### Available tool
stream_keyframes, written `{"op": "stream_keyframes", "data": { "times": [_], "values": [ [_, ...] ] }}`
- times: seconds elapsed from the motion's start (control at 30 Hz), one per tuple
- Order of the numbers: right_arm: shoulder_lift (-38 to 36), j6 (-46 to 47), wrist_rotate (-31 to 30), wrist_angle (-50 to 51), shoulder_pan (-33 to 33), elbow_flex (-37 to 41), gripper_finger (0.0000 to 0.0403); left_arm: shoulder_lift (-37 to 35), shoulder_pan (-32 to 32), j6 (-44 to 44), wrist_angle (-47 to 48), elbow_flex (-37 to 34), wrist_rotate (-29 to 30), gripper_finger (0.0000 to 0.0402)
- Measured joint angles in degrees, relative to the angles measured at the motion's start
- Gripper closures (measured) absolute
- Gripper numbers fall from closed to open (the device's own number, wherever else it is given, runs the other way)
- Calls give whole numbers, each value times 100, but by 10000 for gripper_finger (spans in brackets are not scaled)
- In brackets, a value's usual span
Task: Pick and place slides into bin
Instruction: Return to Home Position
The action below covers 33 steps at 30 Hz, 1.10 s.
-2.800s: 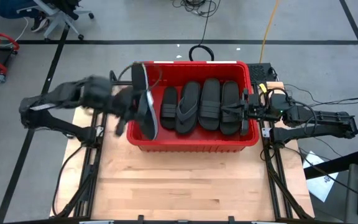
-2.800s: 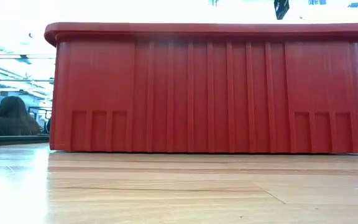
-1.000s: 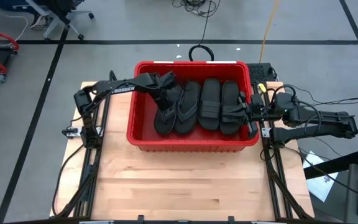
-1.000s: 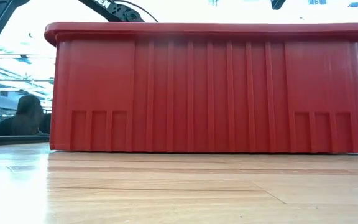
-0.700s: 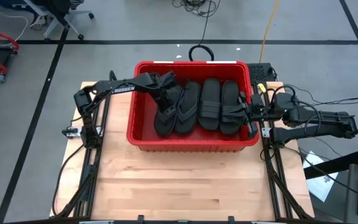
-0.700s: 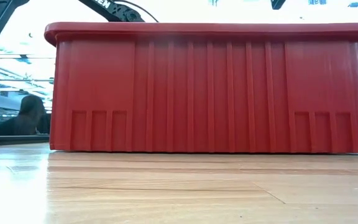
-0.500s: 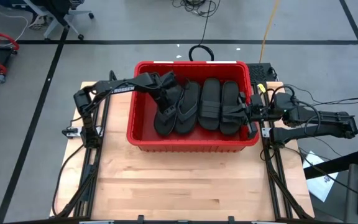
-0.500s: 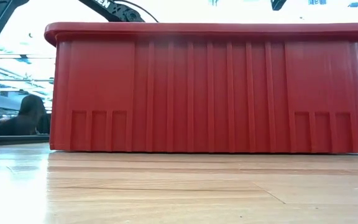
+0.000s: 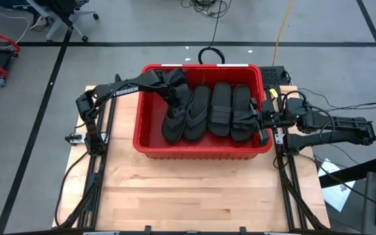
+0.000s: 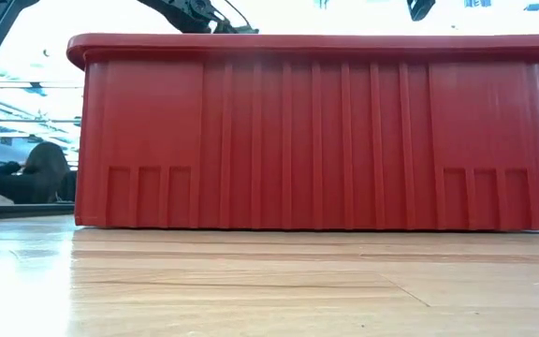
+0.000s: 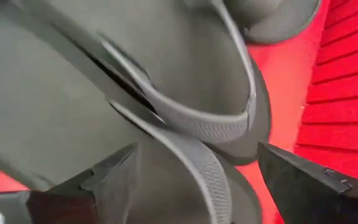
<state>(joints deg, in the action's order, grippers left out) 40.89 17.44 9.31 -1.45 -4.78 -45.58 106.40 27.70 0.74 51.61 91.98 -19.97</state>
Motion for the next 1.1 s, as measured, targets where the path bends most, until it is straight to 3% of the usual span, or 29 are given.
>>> {"op": "stream_keyframes", "data": {
  "times": [0.13, 0.23, 0.33, 0.47, 0.5, 0.57, 0.7, 0.83, 0.97, 1.1],
  "values": [
    [1, -9, 1, 91, 0, 0, 403, -46, -3, 680, 479, 496, 303, 81],
    [1, -113, 88, 85, 0, 0, 403, -338, -146, 1321, 568, 776, 377, 115],
    [1, -169, 405, 85, 2, 0, 403, -865, -451, 1387, 23, 846, 391, 198],
    [-146, 4, 1418, 115, 16, 0, 403, -1614, -929, 1270, -629, 846, 817, 345],
    [-205, 63, 1631, 113, 67, 0, 403, -1807, -1027, 1271, -721, 846, 769, 372],
    [-346, 27, 1740, 176, 252, 0, 403, -2158, -1283, 1212, -798, 847, 629, 387],
    [-667, -187, 909, 682, 793, 2, 403, -2813, -2045, 1071, -511, 775, 702, 394],
    [-1169, -205, -67, 1502, 1400, 7, 403, -3544, -3043, 771, -447, 336, 2134, 399],
    [-1591, -668, -816, 2403, 1770, 7, 403, -4411, -3647, -23, -423, -879, 3390, 400],
    [-1877, -1107, -1163, 2365, 1797, 196, 403, -5350, -3917, -782, -1350, -2675, 3622, 400]
  ]
}}
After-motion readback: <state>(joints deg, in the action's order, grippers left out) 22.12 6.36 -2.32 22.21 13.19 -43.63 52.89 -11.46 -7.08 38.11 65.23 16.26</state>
